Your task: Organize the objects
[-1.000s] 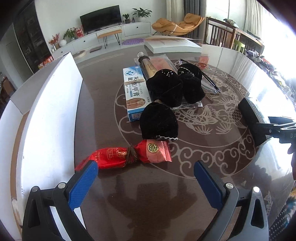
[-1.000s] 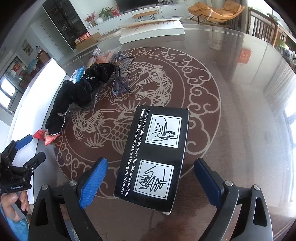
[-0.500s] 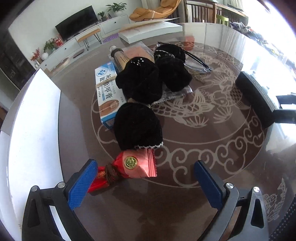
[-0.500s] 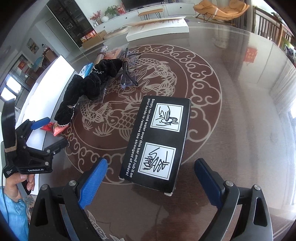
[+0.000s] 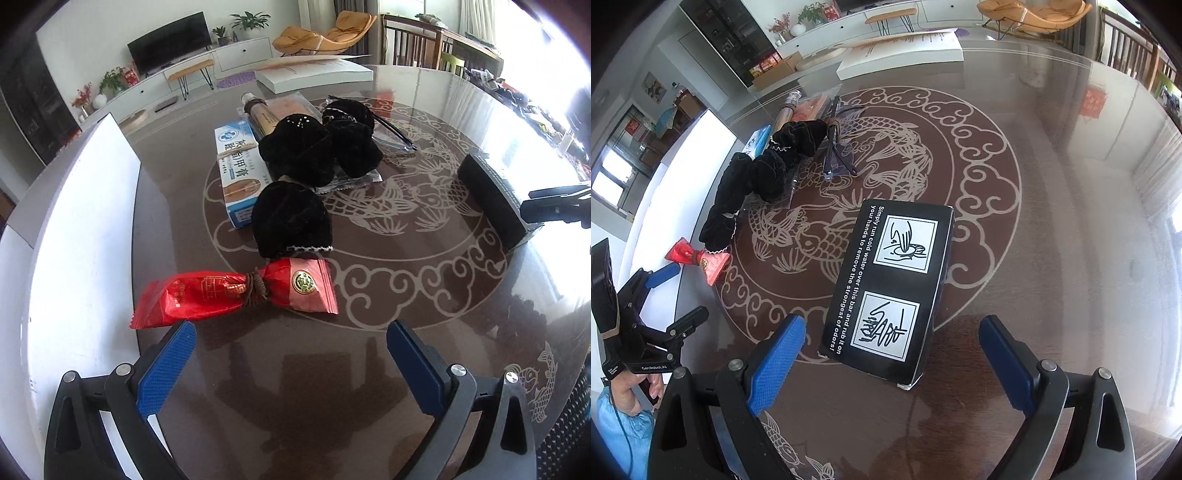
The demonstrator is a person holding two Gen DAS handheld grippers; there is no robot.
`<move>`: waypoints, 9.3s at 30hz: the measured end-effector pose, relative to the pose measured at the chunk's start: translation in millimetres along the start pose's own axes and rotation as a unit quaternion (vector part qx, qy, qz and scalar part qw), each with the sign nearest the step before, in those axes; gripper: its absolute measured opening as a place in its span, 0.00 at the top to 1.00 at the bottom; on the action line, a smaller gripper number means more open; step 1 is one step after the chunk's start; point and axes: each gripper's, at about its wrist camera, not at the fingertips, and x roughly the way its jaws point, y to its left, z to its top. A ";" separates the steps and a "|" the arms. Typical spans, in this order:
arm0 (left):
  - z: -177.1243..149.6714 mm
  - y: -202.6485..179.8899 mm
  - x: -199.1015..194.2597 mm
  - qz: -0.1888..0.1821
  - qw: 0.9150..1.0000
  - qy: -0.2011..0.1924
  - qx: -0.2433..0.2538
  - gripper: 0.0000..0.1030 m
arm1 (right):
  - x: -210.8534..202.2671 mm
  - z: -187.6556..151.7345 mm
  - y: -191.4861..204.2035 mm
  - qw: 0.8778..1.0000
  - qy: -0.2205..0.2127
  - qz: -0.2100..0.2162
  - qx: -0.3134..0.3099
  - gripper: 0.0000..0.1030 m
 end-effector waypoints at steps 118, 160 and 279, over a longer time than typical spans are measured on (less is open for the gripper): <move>-44.1 -59.4 -41.2 -0.044 0.983 -0.099 -0.151 0.00 | 4.7 -68.4 16.6 0.978 -0.145 -0.134 -0.071 0.05; -25.5 -52.8 13.9 0.011 0.987 -0.046 -0.152 0.00 | 8.2 -62.8 15.9 0.980 -0.137 -0.134 -0.050 0.00; -33.7 5.9 18.2 0.043 0.977 -0.032 -0.208 0.00 | 1.0 -48.2 22.5 0.983 -0.130 -0.079 -0.100 0.36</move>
